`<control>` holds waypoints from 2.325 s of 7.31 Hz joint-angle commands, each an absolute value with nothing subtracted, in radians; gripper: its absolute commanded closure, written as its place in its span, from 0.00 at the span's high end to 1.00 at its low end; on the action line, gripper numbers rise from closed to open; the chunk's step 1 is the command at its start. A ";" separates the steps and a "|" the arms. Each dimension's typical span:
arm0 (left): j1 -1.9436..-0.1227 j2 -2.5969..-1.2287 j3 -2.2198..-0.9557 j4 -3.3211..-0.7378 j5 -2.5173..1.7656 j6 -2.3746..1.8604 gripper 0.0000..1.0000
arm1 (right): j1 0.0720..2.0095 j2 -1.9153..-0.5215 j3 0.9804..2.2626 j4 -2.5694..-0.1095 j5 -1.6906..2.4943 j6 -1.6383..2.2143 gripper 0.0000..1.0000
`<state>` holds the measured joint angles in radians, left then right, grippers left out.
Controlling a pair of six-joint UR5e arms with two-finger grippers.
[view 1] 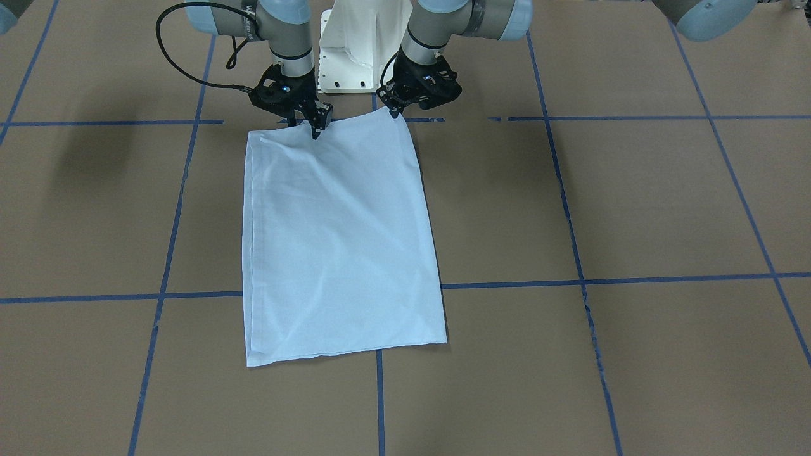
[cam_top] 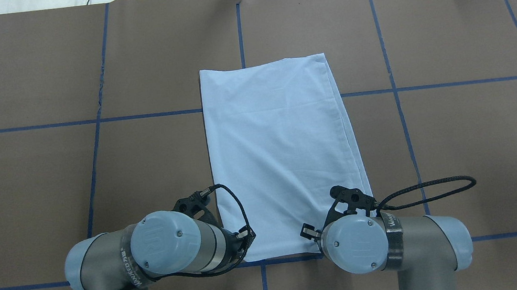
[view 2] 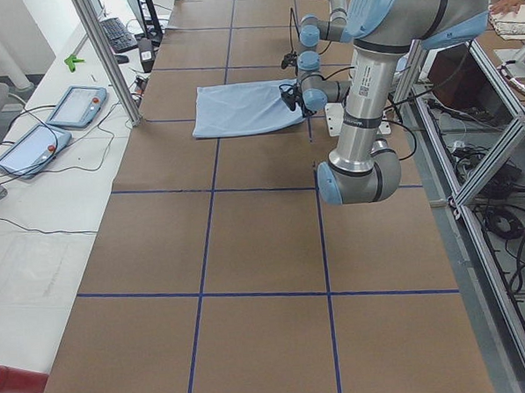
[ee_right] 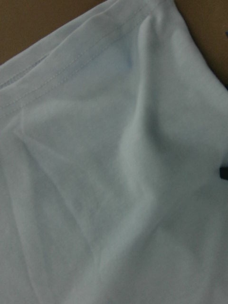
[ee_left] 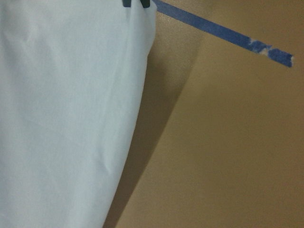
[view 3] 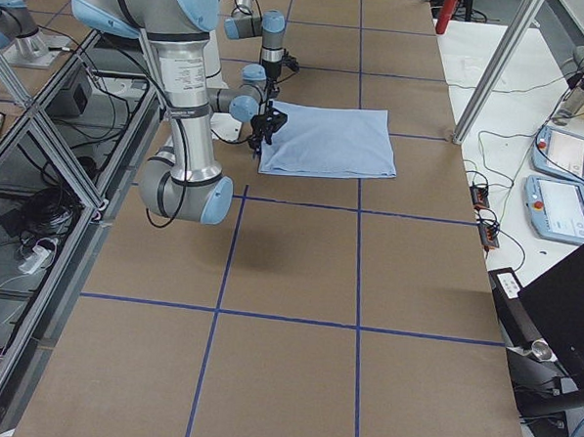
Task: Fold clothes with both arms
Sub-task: 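Grasp the shirt's near edge with both grippers, then lift the near edge with both grippers and fold it toward the far edge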
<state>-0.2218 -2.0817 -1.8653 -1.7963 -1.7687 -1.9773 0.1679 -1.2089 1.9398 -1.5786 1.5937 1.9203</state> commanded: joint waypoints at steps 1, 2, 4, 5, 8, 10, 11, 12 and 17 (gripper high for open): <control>-0.222 -2.082 -1.865 -1.796 -1.769 -1.977 0.00 | 0.181 -1.203 1.956 -1.582 1.598 1.919 0.00; -0.222 -2.083 -1.865 -1.798 -1.769 -1.977 0.00 | 0.190 -1.203 1.954 -1.582 1.598 1.919 0.00; -0.225 -2.083 -1.864 -1.799 -1.769 -1.977 0.00 | 0.209 -1.190 1.954 -1.582 1.595 1.925 0.00; -0.227 -2.083 -1.865 -1.799 -1.767 -1.977 0.00 | 0.222 -1.183 1.953 -1.582 1.597 1.925 0.00; -0.230 -2.068 -1.903 -1.778 -1.779 -1.954 0.00 | 0.222 -1.180 1.968 -1.582 1.644 1.921 0.00; -0.218 -2.043 -2.001 -1.700 -1.782 -1.954 0.00 | 0.166 -1.193 2.041 -1.585 1.661 1.922 0.00; -0.216 -2.045 -2.026 -1.657 -1.784 -1.954 0.00 | 0.131 -1.193 2.074 -1.585 1.660 1.924 0.00; -0.201 -2.045 -2.060 -1.610 -1.783 -1.954 0.00 | 0.111 -1.193 2.101 -1.586 1.660 1.924 0.00; -0.263 -2.065 -2.066 -1.588 -1.786 -1.887 0.00 | 0.283 -1.183 2.079 -1.585 1.698 1.873 0.00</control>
<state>-0.2129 -2.0574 -2.0692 -1.5855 -1.7835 -1.9352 0.2061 -1.1887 2.0858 -1.5847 1.6699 1.9012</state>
